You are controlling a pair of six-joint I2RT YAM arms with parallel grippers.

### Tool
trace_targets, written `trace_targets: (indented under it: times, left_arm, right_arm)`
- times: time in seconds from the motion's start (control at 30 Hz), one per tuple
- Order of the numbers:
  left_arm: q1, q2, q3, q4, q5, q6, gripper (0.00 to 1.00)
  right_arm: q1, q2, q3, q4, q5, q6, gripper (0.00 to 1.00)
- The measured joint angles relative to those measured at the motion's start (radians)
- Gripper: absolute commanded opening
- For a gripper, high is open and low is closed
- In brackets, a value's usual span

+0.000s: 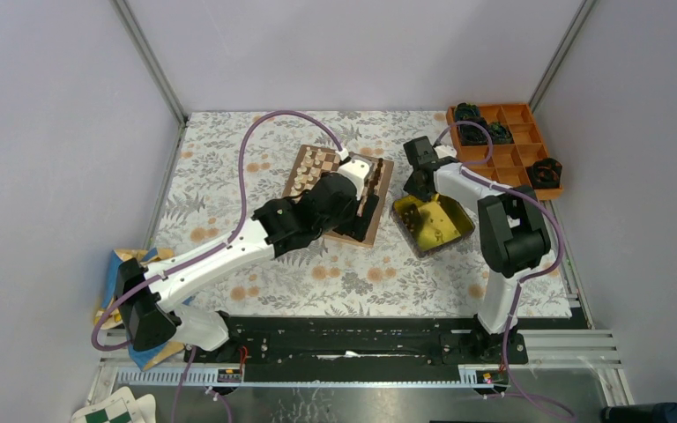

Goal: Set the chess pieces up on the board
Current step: Adjust the storage box at the center of the board.

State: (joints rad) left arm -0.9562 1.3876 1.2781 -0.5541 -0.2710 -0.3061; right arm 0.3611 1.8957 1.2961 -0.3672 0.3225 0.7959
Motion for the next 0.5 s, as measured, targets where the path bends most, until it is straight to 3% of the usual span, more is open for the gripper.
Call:
trace_targets:
  times: [0.5]
  left_arm:
    - [0.021, -0.002, -0.008, 0.0, 0.002, 0.008, 0.85]
  right_arm:
    - [0.0, 0.0, -0.002, -0.008, 0.029, 0.092, 0.02]
